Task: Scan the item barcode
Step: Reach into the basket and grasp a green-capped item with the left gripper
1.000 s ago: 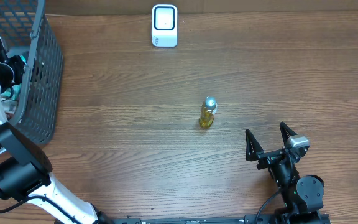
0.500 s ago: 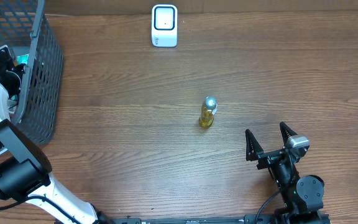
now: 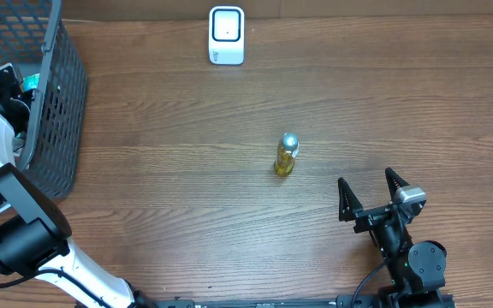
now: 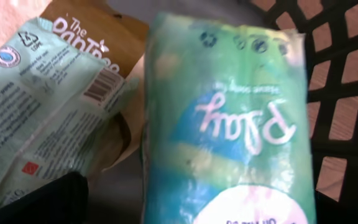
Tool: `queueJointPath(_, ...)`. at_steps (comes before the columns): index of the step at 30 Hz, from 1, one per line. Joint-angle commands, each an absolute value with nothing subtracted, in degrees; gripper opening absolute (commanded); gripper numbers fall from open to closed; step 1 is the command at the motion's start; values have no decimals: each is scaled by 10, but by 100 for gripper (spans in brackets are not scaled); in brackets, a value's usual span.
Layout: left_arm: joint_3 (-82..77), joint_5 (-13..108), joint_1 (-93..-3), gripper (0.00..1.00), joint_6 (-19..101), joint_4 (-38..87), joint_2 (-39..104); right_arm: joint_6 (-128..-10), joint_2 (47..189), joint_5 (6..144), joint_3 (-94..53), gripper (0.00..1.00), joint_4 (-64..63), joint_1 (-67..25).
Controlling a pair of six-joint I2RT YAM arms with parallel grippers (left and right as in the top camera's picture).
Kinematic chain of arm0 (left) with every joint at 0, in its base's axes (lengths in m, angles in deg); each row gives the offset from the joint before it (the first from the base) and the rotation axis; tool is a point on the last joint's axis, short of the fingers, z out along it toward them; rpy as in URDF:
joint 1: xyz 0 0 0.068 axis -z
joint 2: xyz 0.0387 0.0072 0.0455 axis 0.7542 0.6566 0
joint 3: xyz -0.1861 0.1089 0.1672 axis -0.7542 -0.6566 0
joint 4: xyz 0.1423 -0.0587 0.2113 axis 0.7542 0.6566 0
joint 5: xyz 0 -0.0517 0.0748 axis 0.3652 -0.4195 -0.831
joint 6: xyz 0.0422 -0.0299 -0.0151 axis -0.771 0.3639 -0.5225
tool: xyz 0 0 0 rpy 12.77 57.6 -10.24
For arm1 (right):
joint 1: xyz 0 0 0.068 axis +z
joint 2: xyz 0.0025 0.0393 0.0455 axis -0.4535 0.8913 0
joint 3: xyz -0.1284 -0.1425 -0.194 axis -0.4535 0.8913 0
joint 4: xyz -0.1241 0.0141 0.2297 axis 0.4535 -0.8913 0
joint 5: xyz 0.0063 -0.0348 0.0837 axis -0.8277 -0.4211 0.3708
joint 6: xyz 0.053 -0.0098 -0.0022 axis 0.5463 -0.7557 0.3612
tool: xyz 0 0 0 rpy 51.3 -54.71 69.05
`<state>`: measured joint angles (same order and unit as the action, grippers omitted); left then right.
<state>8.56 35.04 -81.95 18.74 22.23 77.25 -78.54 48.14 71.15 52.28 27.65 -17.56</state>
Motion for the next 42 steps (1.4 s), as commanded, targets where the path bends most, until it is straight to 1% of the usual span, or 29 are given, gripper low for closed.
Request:
queueJointPath(1, 77, 360, -814, 97, 174, 217, 776, -787, 475, 706, 529, 100, 278, -177)
queueJointPath(13, 77, 360, -798, 96, 174, 197, 795, -787, 475, 706, 529, 100, 278, -177)
queueJointPath(14, 77, 360, -797, 95, 174, 195, 796, -787, 475, 706, 529, 100, 278, -177)
queueJointPath(15, 77, 360, -797, 91, 175, 192, 797, -787, 475, 706, 529, 100, 278, -177)
queueJointPath(16, 77, 360, -797, 87, 175, 189, 797, -787, 475, 706, 529, 100, 278, -177)
queueJointPath(17, 77, 362, -797, 79, 175, 185, 796, -787, 475, 706, 529, 100, 278, -177)
queueJointPath(18, 78, 362, -797, 74, 174, 182, 796, -787, 475, 706, 529, 100, 278, -177)
queueJointPath(19, 78, 362, -797, 72, 174, 180, 796, -787, 475, 706, 529, 100, 278, -177)
queueJointPath(27, 85, 361, -798, 61, 174, 180, 787, -787, 475, 706, 529, 100, 278, -177)
queueJointPath(30, 91, 359, -798, 60, 174, 183, 768, -787, 475, 706, 529, 100, 278, -177)
queueJointPath(32, 93, 350, -798, 59, 175, 185, 750, -787, 475, 706, 529, 100, 278, -177)
queueJointPath(35, 93, 314, -798, 54, 175, 185, 714, -787, 475, 706, 529, 100, 278, -177)
queueJointPath(39, 93, 276, -798, 54, 175, 187, 652, -787, 475, 706, 529, 100, 278, -177)
queueJointPath(41, 93, 267, -798, 48, 183, 187, 620, -787, 475, 706, 529, 100, 278, -177)
queueJointPath(42, 93, 267, -798, 48, 190, 186, 600, -787, 475, 706, 529, 100, 278, -177)
